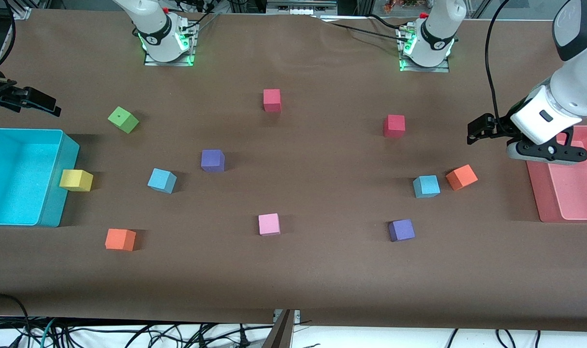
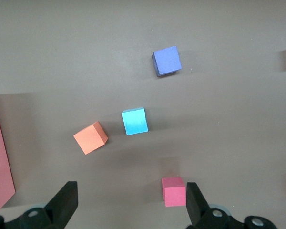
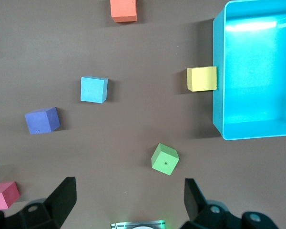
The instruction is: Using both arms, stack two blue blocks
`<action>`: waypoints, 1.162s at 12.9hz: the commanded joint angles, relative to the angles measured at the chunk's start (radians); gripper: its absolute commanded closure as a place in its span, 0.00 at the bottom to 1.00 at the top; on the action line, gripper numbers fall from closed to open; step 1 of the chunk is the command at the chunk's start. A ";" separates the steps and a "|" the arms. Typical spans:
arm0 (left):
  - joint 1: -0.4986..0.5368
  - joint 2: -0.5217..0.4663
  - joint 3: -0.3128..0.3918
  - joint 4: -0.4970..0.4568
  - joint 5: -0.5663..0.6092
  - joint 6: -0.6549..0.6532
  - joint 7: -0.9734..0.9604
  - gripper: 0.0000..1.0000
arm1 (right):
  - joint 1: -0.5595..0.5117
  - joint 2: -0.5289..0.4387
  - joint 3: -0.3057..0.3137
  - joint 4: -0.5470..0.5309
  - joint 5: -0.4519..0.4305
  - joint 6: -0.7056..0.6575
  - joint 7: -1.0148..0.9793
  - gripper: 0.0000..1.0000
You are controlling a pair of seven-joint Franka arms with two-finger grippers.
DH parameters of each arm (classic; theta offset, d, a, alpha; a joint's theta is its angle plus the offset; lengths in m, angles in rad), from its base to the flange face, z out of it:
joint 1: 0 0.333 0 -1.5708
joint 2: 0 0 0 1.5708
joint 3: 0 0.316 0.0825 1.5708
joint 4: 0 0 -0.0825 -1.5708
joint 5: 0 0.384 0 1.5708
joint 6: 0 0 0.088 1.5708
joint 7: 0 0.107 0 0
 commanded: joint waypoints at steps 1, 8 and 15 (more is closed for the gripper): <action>0.004 0.016 -0.004 0.065 -0.018 -0.064 0.014 0.00 | -0.005 -0.010 0.007 -0.005 -0.012 0.005 -0.008 0.00; 0.004 0.033 -0.001 0.095 -0.026 -0.110 0.018 0.00 | -0.005 -0.010 0.009 -0.005 -0.013 0.005 -0.005 0.00; 0.006 0.045 0.016 0.105 -0.052 -0.130 -0.061 0.00 | -0.005 -0.010 0.009 -0.005 -0.012 0.004 -0.005 0.00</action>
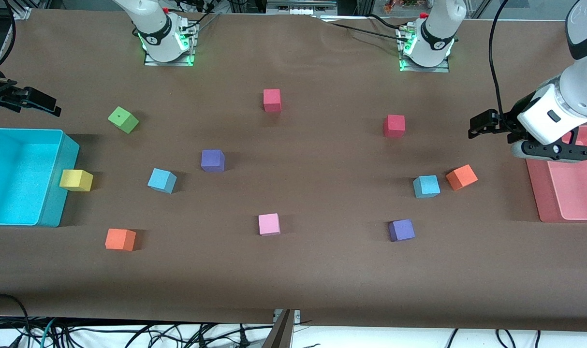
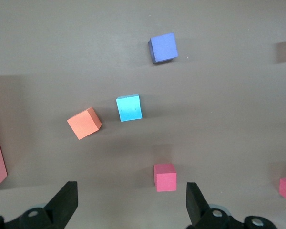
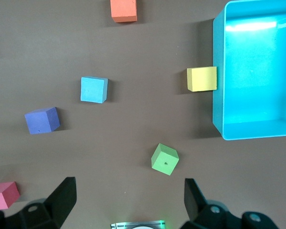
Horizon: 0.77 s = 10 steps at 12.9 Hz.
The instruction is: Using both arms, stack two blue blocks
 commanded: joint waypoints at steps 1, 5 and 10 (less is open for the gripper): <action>0.002 0.014 0.008 0.039 -0.012 -0.029 -0.027 0.00 | -0.005 -0.010 0.008 -0.005 -0.011 0.002 -0.005 0.00; -0.007 0.019 -0.002 0.040 0.097 -0.035 -0.029 0.00 | -0.005 -0.010 0.008 -0.005 -0.011 0.001 -0.005 0.00; -0.004 0.021 0.002 0.044 0.097 -0.056 -0.015 0.00 | -0.005 -0.010 0.008 -0.005 -0.010 -0.001 -0.005 0.00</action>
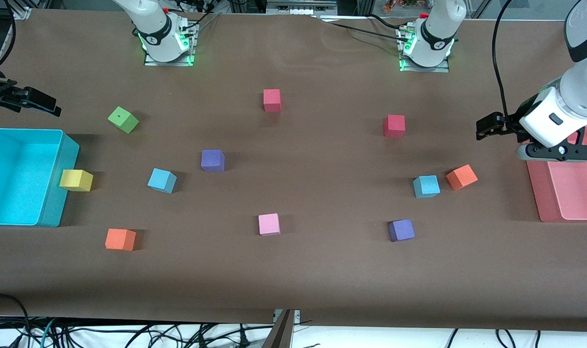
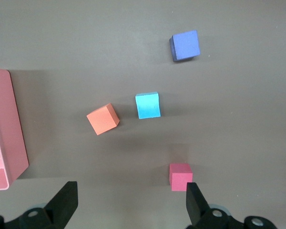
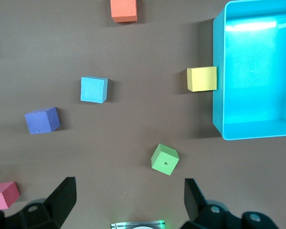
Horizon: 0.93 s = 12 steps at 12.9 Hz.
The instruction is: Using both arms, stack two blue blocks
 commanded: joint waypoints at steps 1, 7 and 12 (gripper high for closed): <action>-0.003 0.015 -0.001 0.039 0.018 -0.035 -0.001 0.00 | -0.005 -0.010 0.008 -0.005 -0.010 -0.001 -0.005 0.00; -0.003 0.014 0.004 0.040 0.002 -0.054 0.005 0.00 | -0.005 -0.010 0.008 -0.005 -0.010 -0.002 -0.005 0.00; -0.006 0.014 -0.001 0.040 0.000 -0.056 0.005 0.00 | -0.005 -0.010 0.008 -0.005 -0.010 -0.002 -0.005 0.00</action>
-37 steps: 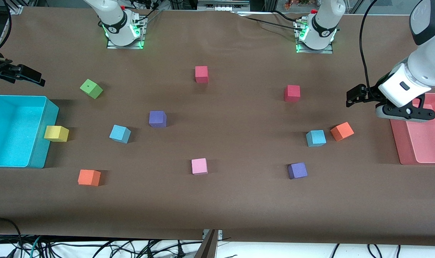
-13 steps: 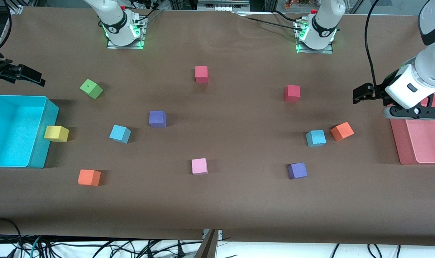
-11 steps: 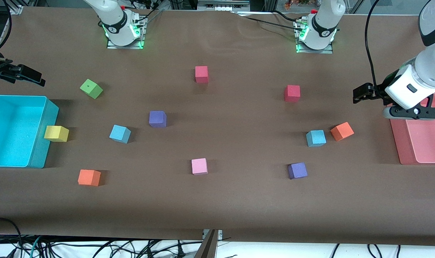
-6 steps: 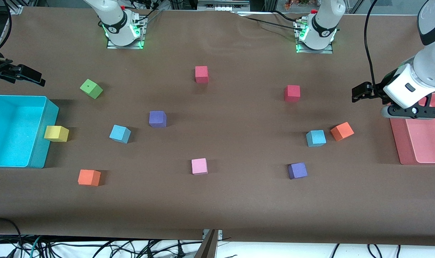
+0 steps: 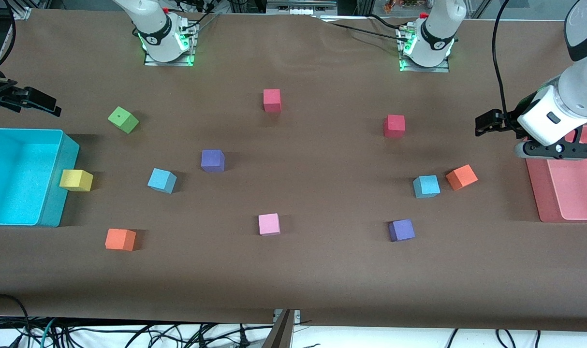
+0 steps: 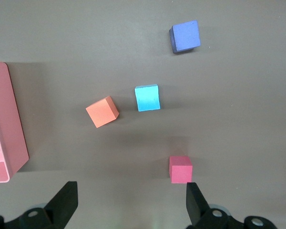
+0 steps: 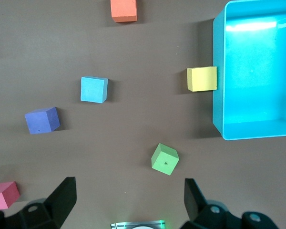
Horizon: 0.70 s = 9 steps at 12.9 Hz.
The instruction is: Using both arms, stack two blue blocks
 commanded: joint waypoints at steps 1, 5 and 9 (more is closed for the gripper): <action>-0.005 0.014 0.004 0.035 0.000 -0.027 0.003 0.00 | -0.005 -0.009 0.008 -0.005 -0.010 -0.001 -0.005 0.00; -0.005 0.014 -0.001 0.035 0.000 -0.029 -0.003 0.00 | 0.024 0.028 0.008 -0.003 -0.011 0.019 -0.005 0.00; -0.005 0.014 0.001 0.035 -0.001 -0.029 -0.005 0.00 | 0.116 0.189 0.008 0.008 -0.008 0.065 -0.011 0.00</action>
